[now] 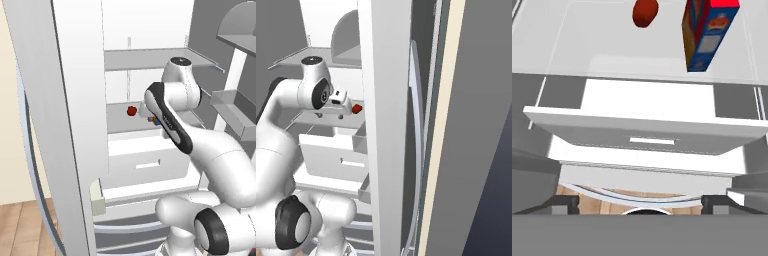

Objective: Pick bell pepper from the fridge and place it on the plate on the counter.

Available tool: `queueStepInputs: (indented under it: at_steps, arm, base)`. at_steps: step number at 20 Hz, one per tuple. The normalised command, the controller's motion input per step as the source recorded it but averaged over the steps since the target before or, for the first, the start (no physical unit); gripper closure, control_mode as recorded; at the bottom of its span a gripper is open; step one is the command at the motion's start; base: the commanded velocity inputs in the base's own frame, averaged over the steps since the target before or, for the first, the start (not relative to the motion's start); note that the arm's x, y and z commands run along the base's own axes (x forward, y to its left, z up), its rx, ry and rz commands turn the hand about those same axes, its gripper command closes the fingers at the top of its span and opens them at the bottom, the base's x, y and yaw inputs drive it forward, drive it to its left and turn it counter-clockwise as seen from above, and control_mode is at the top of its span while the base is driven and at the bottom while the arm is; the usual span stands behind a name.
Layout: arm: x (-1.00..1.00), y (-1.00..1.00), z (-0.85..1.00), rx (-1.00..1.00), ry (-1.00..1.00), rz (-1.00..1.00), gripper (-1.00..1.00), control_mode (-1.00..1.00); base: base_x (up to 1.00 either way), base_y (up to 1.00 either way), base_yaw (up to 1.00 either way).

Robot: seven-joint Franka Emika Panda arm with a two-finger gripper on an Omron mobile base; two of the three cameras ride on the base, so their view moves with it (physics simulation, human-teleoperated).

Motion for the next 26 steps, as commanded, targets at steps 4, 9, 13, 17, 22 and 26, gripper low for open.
queueStepInputs:
  at_steps: [4, 9, 13, 17, 22, 26]
  arm:
    - [0.07, 0.7, -0.58, 0.0, -0.16, 0.0, -1.0, -1.0]
    - [0.17, 0.35, -0.33, 0.0, -0.25, 0.0, -1.0, -1.0]
    - [0.63, 0.03, -0.03, 0.0, -0.19, -0.02, -1.0, -1.0]
    - [0.66, 0.0, 0.0, 0.0, -0.12, -0.04, -1.0, -1.0]
    - [0.53, 0.0, 0.19, 0.03, 0.0, -0.05, -1.0, -1.0]
    - [0.44, 0.0, 0.14, 0.06, 0.0, -0.03, -1.0, -1.0]
  base:
    - [0.0, 0.0, 0.0]
    - [0.0, 0.0, 0.0]
    - [0.0, 0.0, 0.0]
    - [0.0, 0.0, 0.0]
    - [0.0, 0.0, 0.0]
    - [0.0, 0.0, 0.0]
